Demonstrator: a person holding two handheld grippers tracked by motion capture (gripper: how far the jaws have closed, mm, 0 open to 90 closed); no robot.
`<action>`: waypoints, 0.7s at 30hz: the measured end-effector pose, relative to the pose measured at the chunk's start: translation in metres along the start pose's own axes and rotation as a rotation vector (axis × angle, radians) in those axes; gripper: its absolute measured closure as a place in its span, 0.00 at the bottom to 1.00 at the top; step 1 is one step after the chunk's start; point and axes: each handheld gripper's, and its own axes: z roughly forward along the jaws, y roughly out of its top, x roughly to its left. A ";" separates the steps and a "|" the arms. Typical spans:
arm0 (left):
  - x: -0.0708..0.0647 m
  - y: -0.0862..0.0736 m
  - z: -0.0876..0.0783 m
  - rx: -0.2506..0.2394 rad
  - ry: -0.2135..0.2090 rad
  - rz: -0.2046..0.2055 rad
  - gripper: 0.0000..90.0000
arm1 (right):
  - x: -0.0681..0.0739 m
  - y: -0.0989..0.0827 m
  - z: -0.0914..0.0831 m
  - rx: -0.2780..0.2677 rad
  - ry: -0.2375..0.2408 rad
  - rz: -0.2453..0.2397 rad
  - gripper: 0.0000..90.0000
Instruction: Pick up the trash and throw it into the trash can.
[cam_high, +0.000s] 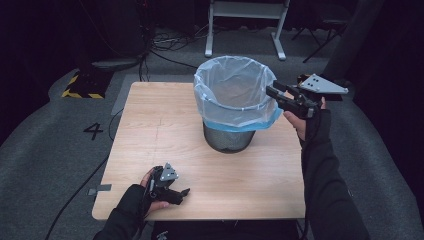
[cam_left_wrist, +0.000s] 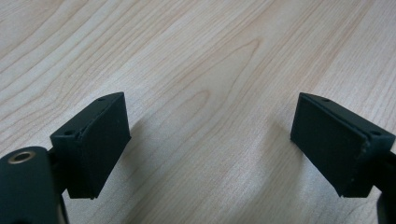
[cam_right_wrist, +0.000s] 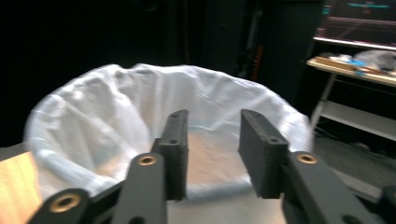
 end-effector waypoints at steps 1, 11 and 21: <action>0.000 0.000 0.000 0.000 0.000 0.000 0.13 | 0.000 0.000 0.000 0.000 0.000 0.000 0.66; 0.000 0.000 0.000 -0.002 -0.002 0.002 0.13 | -0.038 -0.017 -0.028 0.012 -0.111 0.085 0.53; 0.000 0.000 0.000 -0.003 -0.002 0.005 0.13 | -0.052 -0.047 -0.033 0.111 -0.204 0.109 0.33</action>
